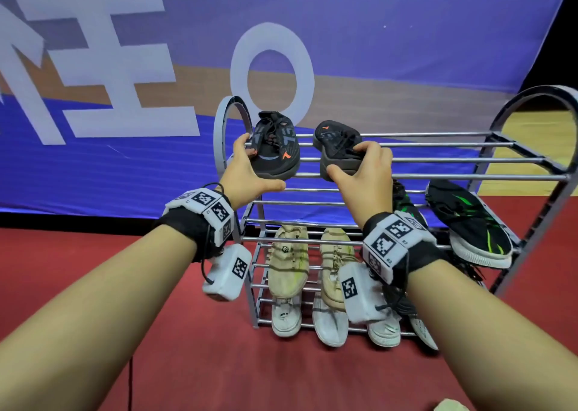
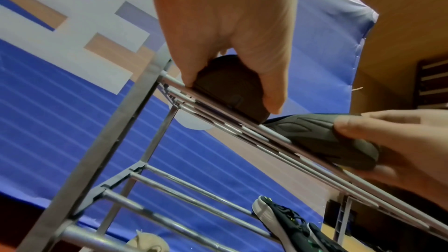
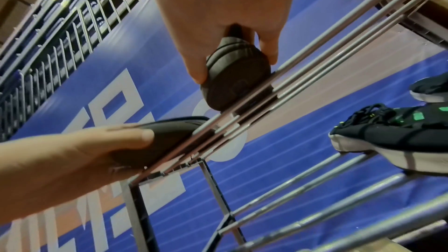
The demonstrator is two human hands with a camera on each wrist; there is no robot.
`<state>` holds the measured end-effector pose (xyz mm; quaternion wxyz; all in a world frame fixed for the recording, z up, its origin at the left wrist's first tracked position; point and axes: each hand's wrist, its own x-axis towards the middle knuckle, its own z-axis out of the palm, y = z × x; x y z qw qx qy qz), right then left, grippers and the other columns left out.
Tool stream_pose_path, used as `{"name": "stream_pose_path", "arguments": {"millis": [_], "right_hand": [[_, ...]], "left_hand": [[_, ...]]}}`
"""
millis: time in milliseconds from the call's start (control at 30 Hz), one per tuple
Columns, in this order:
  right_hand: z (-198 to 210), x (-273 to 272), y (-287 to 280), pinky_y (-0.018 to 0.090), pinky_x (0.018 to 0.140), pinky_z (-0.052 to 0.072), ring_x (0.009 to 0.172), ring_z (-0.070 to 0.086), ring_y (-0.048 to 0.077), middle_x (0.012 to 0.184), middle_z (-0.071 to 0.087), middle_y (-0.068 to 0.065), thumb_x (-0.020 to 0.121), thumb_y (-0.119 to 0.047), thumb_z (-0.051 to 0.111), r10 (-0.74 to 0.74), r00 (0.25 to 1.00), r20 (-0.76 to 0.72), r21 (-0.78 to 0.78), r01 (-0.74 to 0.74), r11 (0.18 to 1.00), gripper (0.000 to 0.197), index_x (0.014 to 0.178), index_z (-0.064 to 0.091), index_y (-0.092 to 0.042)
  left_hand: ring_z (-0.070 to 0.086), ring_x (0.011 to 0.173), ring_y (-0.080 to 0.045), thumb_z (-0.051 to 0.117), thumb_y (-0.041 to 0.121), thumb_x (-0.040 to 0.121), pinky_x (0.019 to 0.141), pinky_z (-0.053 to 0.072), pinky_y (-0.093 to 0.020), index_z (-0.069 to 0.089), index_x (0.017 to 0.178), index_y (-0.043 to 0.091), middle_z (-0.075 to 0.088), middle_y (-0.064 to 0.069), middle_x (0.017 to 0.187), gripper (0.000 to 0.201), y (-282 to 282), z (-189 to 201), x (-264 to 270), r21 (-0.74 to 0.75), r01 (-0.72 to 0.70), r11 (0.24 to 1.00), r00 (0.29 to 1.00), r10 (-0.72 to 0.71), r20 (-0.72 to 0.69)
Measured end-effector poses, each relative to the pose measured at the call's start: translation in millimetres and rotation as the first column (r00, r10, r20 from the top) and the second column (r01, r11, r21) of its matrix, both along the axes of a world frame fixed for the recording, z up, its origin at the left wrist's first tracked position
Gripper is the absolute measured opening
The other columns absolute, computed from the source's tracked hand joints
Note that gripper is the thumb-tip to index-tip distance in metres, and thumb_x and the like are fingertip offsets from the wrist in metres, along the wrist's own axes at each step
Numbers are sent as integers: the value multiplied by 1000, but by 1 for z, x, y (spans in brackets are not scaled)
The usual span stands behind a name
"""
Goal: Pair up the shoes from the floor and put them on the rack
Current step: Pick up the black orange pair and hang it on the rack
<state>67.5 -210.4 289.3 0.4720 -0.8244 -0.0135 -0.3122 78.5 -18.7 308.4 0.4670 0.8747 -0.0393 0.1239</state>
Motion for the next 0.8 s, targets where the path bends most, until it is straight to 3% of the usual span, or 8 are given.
{"name": "stream_pose_path", "arguments": {"millis": [433, 633, 733, 800], "right_hand": [[-5, 3, -1, 39, 88, 50, 102, 52, 32, 120, 38, 9, 75, -27, 73, 0, 999, -36, -31, -1, 1000, 51, 116, 44, -13], [-2, -3, -6, 38, 92, 47, 111, 50, 32, 127, 39, 10, 78, -24, 72, 51, 995, -81, -18, -53, 998, 60, 130, 41, -18], [-3, -13, -15, 28, 81, 42, 110, 52, 26, 128, 42, 9, 82, -21, 68, 61, 994, -86, -52, -65, 997, 62, 136, 39, -21], [-4, -21, -19, 27, 79, 42, 104, 53, 24, 127, 43, 10, 83, -19, 66, 59, 995, -82, -95, -67, 993, 62, 138, 38, -21]], "left_hand": [[42, 129, -21, 78, 11, 73, 95, 32, -21, 8, 146, 17, 34, -8, 147, 102, -3, -9, 9, -110, -4, 994, 1000, 3, -7], [42, 124, -15, 76, 7, 75, 91, 32, -12, 18, 144, 11, 35, -6, 143, 90, -11, -3, -4, -72, -6, 997, 999, 9, 31], [46, 123, -19, 74, 8, 75, 93, 37, -17, 28, 140, 9, 42, -7, 138, 80, -14, -4, -12, -29, -40, 999, 996, 43, 80], [49, 116, -14, 70, 10, 78, 86, 37, -12, 37, 138, 10, 46, -6, 134, 68, -17, -4, -18, 22, -73, 997, 991, 70, 118]]}}
